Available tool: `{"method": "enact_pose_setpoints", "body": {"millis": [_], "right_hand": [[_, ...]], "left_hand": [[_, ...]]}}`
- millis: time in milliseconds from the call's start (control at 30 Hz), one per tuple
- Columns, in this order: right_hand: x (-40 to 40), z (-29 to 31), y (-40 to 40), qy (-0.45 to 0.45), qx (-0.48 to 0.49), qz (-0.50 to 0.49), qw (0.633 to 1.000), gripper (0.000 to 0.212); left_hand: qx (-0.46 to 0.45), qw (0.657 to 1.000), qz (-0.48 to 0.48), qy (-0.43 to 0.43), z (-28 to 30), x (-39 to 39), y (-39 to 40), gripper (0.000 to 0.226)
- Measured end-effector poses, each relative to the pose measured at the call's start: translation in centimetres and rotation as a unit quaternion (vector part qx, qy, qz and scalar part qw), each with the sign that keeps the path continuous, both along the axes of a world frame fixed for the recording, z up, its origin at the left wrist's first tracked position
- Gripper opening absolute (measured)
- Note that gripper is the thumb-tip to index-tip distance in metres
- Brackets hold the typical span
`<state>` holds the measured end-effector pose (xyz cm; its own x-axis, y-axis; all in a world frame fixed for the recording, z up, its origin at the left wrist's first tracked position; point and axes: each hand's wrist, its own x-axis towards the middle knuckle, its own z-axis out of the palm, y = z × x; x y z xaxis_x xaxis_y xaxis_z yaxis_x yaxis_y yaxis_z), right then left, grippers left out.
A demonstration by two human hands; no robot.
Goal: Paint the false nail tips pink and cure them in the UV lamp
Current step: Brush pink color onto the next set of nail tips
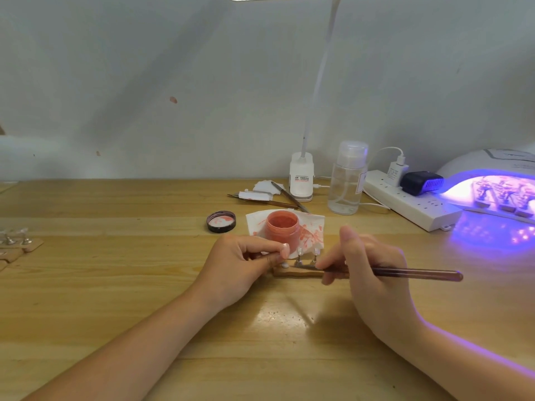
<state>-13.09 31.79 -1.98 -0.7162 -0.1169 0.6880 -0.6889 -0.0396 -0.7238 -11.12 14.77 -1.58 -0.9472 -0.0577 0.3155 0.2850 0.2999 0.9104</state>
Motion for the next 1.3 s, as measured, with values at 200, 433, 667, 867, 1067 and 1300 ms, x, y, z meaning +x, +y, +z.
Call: {"method": "enact_pose_setpoints", "body": {"millis": [200, 433, 667, 867, 1067, 1300], "right_hand": [[-0.22, 0.03, -0.24, 0.016, 0.061, -0.025, 0.998, 0.039], [-0.27, 0.13, -0.26, 0.004, 0.056, -0.019, 0.998, 0.037], [-0.13, 0.23, -0.13, -0.023, 0.025, -0.015, 0.999, 0.037], [0.14, 0.16, -0.07, -0.040, 0.002, -0.007, 0.999, 0.048], [0.17, 0.24, -0.22, -0.059, -0.009, 0.004, 0.998, 0.046], [0.08, 0.18, -0.21, -0.051, 0.024, 0.008, 0.998, 0.041]], "left_hand": [[-0.017, 1.000, -0.003, 0.007, 0.01, -0.10, -0.01, 0.018], [-0.026, 0.999, 0.000, 0.018, 0.00, -0.08, -0.04, 0.022], [-0.007, 1.000, 0.006, 0.009, 0.00, 0.03, -0.05, 0.021], [-0.004, 1.000, 0.001, 0.004, -0.02, 0.15, -0.12, 0.025], [-0.003, 1.000, 0.007, 0.006, -0.05, 0.08, 0.01, 0.021], [-0.013, 1.000, -0.001, 0.010, -0.17, -0.01, -0.11, 0.020]]}}
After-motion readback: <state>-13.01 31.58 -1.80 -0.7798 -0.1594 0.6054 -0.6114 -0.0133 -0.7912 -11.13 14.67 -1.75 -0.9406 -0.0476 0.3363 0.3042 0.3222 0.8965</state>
